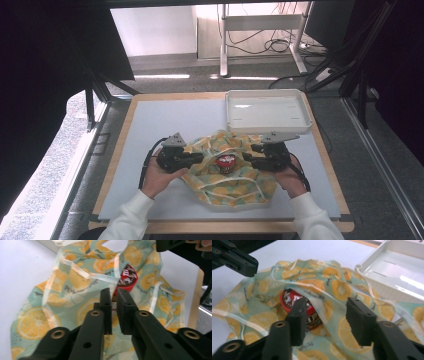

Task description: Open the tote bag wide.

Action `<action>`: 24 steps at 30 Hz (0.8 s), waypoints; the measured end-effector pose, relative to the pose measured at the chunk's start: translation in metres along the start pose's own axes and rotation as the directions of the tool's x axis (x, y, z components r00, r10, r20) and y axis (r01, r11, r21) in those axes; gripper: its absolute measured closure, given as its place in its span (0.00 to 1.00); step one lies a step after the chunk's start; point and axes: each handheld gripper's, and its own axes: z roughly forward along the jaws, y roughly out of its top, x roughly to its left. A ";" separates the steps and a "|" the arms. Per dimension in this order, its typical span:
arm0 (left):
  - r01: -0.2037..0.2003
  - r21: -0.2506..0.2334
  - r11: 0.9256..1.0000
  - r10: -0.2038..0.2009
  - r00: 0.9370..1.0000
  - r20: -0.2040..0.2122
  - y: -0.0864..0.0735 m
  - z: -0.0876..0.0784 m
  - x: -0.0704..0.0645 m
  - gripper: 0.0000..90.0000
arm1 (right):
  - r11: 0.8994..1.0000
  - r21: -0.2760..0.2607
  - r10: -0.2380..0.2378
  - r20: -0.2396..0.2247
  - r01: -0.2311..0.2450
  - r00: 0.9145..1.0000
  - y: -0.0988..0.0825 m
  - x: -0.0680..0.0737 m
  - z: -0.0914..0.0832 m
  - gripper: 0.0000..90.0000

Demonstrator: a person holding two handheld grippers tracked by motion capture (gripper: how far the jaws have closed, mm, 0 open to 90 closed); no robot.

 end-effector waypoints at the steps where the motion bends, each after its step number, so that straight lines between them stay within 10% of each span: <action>1: -0.001 0.000 1.000 0.001 1.000 0.005 0.000 0.000 -0.001 0.96 | 1.000 0.000 0.000 0.000 0.000 1.000 0.000 0.000 0.000 0.62; 12: -0.027 0.030 0.999 0.026 0.999 0.037 -0.002 0.012 -0.011 1.00 | 0.999 0.043 0.025 -0.026 -0.024 0.999 -0.008 0.000 0.010 0.94; 24: -0.026 0.092 0.995 0.022 0.998 0.053 -0.007 0.036 -0.013 1.00 | 0.996 0.087 0.010 -0.031 -0.007 0.999 -0.014 0.004 0.024 0.99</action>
